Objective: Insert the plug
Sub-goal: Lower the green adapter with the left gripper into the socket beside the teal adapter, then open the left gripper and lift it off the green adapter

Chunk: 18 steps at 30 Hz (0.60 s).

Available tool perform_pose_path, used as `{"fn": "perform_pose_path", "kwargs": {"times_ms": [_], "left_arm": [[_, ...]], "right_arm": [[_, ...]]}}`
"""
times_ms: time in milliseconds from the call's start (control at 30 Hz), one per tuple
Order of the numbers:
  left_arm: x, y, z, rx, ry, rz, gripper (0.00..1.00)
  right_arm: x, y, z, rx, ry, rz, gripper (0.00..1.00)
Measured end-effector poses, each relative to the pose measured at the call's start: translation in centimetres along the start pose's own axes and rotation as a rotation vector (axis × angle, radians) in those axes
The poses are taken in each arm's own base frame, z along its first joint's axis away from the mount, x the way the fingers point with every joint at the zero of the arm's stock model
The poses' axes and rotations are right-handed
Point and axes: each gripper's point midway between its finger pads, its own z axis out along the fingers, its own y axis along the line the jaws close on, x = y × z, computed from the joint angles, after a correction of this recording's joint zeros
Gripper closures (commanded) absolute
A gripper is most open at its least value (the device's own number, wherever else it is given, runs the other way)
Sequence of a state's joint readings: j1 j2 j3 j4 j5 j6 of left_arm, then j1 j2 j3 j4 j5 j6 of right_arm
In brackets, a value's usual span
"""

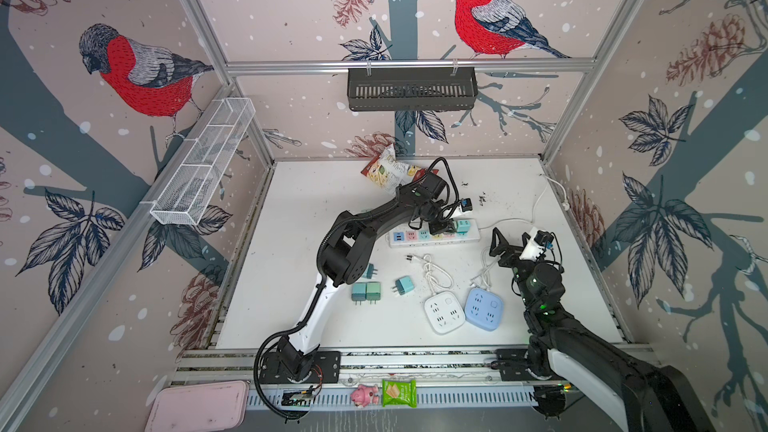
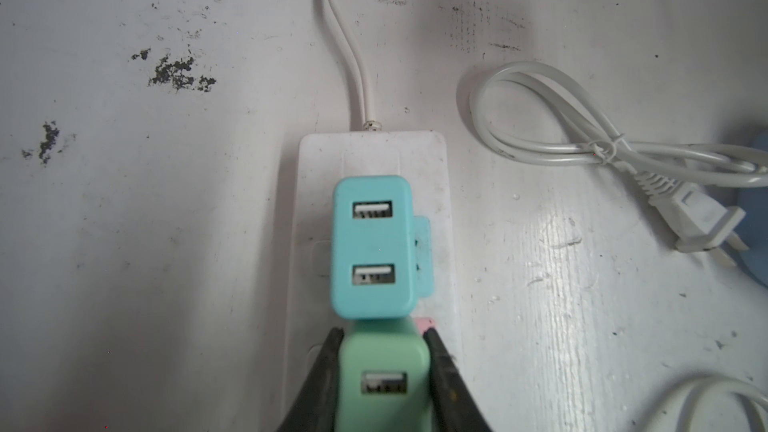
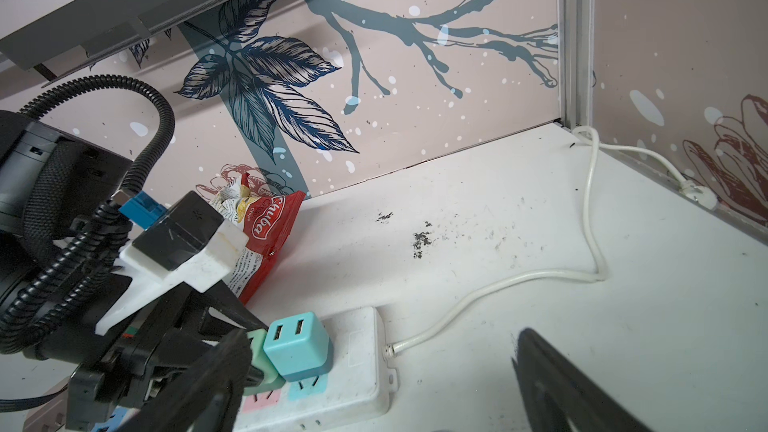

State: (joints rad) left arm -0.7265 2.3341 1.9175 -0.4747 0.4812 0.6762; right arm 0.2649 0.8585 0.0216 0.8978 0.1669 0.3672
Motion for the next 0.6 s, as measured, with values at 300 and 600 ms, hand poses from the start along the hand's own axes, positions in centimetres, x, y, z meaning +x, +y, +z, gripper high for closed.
{"fn": "perform_pose_path", "kwargs": {"times_ms": [300, 600], "left_arm": [[1.6, 0.7, 0.3, -0.042, 0.050, -0.045, 0.01], [-1.7, 0.7, -5.7, -0.146, 0.008, -0.046, 0.01]], "right_arm": [[-0.3, -0.7, 0.8, 0.057, 0.009, 0.023, 0.01], [-0.3, -3.1, 1.1, 0.172, 0.029, 0.089, 0.01]]}}
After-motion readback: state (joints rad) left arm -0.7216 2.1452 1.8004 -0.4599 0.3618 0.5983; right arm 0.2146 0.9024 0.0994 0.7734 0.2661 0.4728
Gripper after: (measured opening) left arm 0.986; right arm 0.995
